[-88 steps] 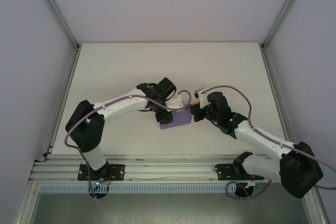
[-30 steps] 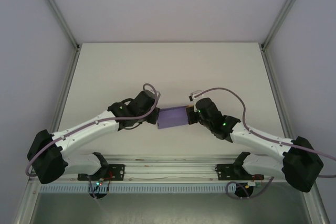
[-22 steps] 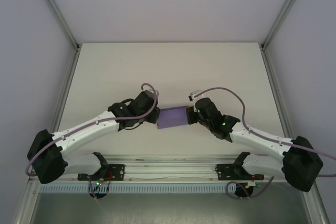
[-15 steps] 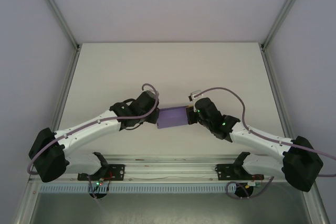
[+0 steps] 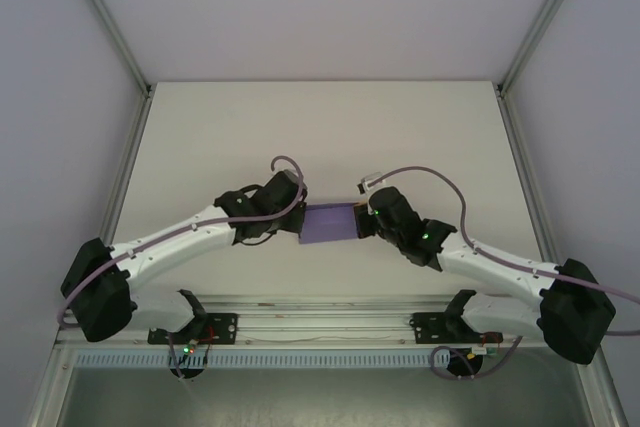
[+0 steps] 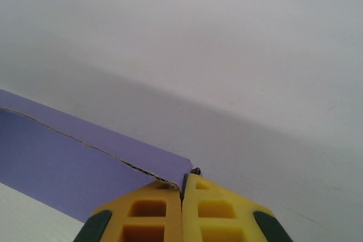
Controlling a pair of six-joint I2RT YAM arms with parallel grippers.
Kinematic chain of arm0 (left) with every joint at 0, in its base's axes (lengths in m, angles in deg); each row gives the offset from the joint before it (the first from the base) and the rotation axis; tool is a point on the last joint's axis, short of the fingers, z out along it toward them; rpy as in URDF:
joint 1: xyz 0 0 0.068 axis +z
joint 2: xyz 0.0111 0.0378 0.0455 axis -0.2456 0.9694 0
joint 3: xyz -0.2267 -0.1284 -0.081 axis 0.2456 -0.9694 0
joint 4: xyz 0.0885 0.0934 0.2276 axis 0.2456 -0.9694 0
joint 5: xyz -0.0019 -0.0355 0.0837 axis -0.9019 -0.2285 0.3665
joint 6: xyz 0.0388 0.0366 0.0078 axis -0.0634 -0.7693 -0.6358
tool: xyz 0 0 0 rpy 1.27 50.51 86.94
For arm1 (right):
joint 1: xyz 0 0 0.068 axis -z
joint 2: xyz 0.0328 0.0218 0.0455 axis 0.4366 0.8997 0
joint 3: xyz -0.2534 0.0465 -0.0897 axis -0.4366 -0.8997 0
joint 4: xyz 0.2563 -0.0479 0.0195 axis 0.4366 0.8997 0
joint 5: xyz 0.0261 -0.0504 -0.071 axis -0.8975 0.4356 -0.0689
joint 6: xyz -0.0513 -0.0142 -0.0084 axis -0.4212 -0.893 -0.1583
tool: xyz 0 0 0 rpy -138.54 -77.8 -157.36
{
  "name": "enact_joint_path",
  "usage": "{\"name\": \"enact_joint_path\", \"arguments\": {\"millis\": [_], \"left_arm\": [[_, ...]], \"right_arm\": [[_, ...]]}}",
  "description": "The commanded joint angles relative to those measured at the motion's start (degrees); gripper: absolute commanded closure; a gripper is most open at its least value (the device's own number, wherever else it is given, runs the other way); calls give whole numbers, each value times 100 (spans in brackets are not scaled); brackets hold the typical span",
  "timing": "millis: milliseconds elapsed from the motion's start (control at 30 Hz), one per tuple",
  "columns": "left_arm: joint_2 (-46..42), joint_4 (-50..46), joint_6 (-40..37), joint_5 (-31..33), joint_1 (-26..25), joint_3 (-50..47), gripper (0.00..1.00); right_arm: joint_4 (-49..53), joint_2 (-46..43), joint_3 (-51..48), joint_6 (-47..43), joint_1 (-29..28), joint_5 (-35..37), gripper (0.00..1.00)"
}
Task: Assemble paper box
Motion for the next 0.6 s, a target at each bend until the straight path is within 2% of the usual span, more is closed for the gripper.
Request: {"name": "enact_joint_path", "arguments": {"millis": [0, 200, 567], "left_arm": [[94, -611, 609, -290, 71, 251, 100], [-49, -615, 916, -1093, 474, 209, 100], [81, -761, 1092, -1934, 856, 498, 100]], "right_arm": [[678, 148, 58, 59, -183, 249, 100], [636, 299, 58, 116, -302, 309, 100], [702, 281, 66, 138, -382, 367, 100]]}}
